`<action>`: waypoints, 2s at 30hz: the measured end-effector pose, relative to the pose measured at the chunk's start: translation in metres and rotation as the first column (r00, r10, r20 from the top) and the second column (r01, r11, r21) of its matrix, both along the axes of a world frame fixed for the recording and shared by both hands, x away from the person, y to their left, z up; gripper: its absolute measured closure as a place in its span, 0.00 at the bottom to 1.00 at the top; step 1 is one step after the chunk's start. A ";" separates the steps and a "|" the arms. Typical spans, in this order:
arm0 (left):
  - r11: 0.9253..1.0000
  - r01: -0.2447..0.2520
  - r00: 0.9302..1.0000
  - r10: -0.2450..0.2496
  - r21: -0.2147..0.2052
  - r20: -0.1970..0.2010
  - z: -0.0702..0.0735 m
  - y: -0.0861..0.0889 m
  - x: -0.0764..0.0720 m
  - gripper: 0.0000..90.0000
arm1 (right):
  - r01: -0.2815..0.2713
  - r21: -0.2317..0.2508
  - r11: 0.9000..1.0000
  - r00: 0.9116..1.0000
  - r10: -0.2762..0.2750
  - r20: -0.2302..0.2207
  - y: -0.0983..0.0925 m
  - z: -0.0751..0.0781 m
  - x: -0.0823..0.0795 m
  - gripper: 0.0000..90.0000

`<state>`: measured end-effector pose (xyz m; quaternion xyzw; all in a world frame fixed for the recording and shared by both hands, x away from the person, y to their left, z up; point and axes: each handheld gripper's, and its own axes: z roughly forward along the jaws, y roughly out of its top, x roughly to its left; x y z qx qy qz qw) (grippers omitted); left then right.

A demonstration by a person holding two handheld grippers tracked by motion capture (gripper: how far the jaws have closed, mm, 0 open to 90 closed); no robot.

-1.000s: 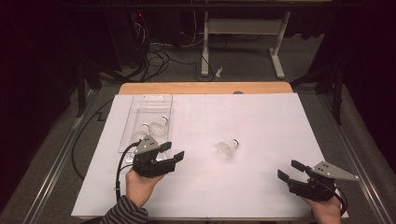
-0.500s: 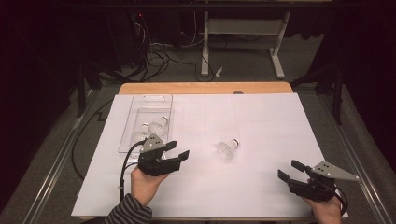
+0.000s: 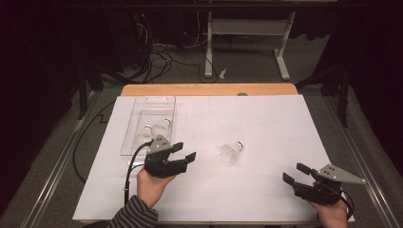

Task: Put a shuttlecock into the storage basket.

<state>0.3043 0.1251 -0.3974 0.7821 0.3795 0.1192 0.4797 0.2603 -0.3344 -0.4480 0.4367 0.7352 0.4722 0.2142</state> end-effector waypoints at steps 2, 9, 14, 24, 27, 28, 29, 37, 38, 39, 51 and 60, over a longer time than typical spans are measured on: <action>1.000 0.002 1.000 -0.002 0.000 0.000 0.000 -0.002 0.001 0.45 | 0.000 0.000 1.000 1.000 0.000 0.001 0.000 0.000 0.000 0.34; 1.000 0.013 1.000 -0.013 -0.005 -0.005 0.000 -0.008 0.003 0.45 | 0.000 -0.001 1.000 1.000 0.000 0.000 0.000 0.000 0.000 0.34; 1.000 0.023 1.000 -0.023 -0.003 -0.008 0.000 -0.012 0.004 0.45 | -0.001 0.000 1.000 1.000 0.001 -0.001 0.000 0.000 0.000 0.34; 0.999 0.035 0.999 -0.035 0.004 -0.011 0.000 -0.020 0.009 0.45 | 0.000 0.001 1.000 1.000 0.000 0.000 0.000 0.000 0.000 0.34; 0.999 0.041 0.999 -0.041 0.004 -0.015 0.000 -0.022 0.009 0.45 | -0.001 0.002 1.000 1.000 0.001 -0.001 0.000 0.000 0.000 0.34; 0.999 0.044 0.999 -0.044 0.007 -0.015 0.000 -0.023 0.010 0.45 | -0.001 0.001 1.000 1.000 0.001 -0.001 0.000 0.000 0.000 0.34; 0.999 0.044 0.999 -0.044 0.006 -0.017 0.000 -0.024 0.010 0.45 | -0.001 0.000 1.000 1.000 0.001 0.001 0.000 0.000 0.000 0.34; 0.998 0.053 0.998 -0.053 0.014 -0.024 -0.002 -0.031 0.015 0.46 | 0.000 0.001 1.000 1.000 0.000 0.001 0.000 0.000 0.000 0.34; 0.998 0.055 0.998 -0.054 0.018 -0.024 -0.002 -0.032 0.015 0.46 | 0.001 0.001 1.000 1.000 -0.001 0.000 0.000 0.000 0.000 0.34; 0.998 0.055 0.998 -0.054 0.023 -0.022 -0.002 -0.033 0.016 0.46 | 0.000 0.000 1.000 1.000 0.000 0.001 0.000 0.000 0.000 0.34; 0.998 0.064 0.998 -0.064 0.026 -0.025 -0.004 -0.042 0.021 0.46 | 0.000 0.001 1.000 1.000 0.000 0.001 0.000 0.000 0.000 0.34; 0.997 0.073 0.997 -0.072 0.032 -0.031 -0.004 -0.051 0.026 0.46 | -0.002 0.000 1.000 1.000 0.002 0.002 0.000 0.000 0.000 0.34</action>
